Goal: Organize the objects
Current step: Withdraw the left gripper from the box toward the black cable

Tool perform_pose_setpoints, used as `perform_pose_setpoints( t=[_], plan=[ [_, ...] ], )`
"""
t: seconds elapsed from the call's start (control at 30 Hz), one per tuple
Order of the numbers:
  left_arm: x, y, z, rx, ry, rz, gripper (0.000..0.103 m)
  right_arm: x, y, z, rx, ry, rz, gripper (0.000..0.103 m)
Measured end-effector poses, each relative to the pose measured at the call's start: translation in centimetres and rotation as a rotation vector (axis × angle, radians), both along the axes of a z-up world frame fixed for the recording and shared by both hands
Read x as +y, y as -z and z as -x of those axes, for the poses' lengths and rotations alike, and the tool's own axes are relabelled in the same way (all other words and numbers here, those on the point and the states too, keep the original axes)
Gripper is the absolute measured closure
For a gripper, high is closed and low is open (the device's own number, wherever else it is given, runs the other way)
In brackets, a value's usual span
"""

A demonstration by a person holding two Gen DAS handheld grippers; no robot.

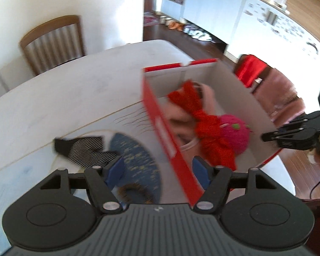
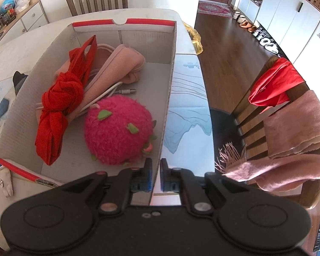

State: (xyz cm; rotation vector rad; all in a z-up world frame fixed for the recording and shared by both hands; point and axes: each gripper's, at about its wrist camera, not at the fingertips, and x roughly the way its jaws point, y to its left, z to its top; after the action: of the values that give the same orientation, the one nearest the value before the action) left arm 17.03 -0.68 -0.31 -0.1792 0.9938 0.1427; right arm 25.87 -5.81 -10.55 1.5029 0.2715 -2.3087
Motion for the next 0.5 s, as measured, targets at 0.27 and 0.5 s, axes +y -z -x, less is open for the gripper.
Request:
perform_pose_setpoints(
  t=[0.27, 0.5],
  plan=[
    [3.4, 2.2, 4.3, 0.029, -0.173, 0.039, 0.024, 0.0, 0.0, 0.0, -0.003, -0.013, 0.000, 0.097],
    [4.7, 5.2, 6.7, 0.069, -0.278, 0.060, 0.016, 0.0, 0.0, 0.0, -0.001, -0.023, -0.001, 0.097]
  ],
)
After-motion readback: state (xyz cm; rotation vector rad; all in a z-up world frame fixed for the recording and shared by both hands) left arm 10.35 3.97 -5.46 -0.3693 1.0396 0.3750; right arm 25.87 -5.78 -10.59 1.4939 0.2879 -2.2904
